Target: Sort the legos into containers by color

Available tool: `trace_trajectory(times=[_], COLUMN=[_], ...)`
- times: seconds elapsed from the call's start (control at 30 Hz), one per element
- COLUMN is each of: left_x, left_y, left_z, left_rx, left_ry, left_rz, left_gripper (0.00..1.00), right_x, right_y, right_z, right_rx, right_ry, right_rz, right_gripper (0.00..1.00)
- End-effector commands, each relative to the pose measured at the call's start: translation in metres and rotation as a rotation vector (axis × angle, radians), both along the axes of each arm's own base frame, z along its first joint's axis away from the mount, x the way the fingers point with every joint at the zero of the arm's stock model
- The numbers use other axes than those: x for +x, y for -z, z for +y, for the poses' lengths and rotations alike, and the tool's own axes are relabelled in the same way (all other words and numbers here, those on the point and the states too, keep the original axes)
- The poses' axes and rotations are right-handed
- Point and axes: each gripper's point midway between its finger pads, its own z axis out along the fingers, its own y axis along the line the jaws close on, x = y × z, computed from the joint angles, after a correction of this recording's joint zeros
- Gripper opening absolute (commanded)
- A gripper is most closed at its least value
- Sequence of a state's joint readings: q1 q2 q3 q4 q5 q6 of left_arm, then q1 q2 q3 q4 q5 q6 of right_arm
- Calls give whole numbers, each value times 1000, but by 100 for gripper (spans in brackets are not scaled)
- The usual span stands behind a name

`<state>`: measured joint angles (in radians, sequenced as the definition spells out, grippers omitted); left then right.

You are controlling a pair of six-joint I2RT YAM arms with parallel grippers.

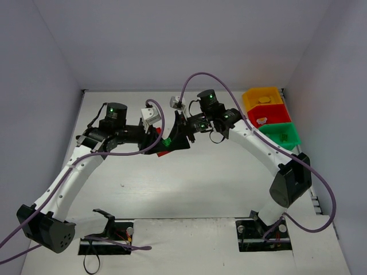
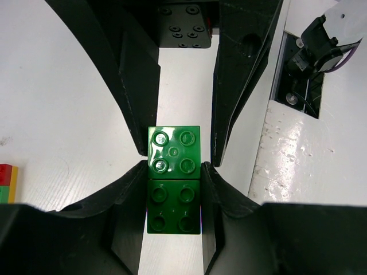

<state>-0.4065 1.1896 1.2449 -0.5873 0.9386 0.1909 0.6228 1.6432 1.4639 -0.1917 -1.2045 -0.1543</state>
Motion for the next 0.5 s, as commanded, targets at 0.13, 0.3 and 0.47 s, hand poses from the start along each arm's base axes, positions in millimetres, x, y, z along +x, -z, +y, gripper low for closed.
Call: trace_trajectory(times=[0.13,0.3,0.47], left_x=[-17,-17,-16], left_y=[-15,-16,-16], left_z=[-2,-3,-4], left_rx=[-43,-44,-46], left_ry=[67,67,73], left_rz=[-43,-44,-37], left_gripper=[0,0,0], right_x=[1,1,-1], right_y=[-32,-31,-28], right_z=[-5,-5,-4], right_rx=[70,67,66], right_ry=[11,12,2], right_rz=[-99,-96,-89], right_gripper=[48,47,33])
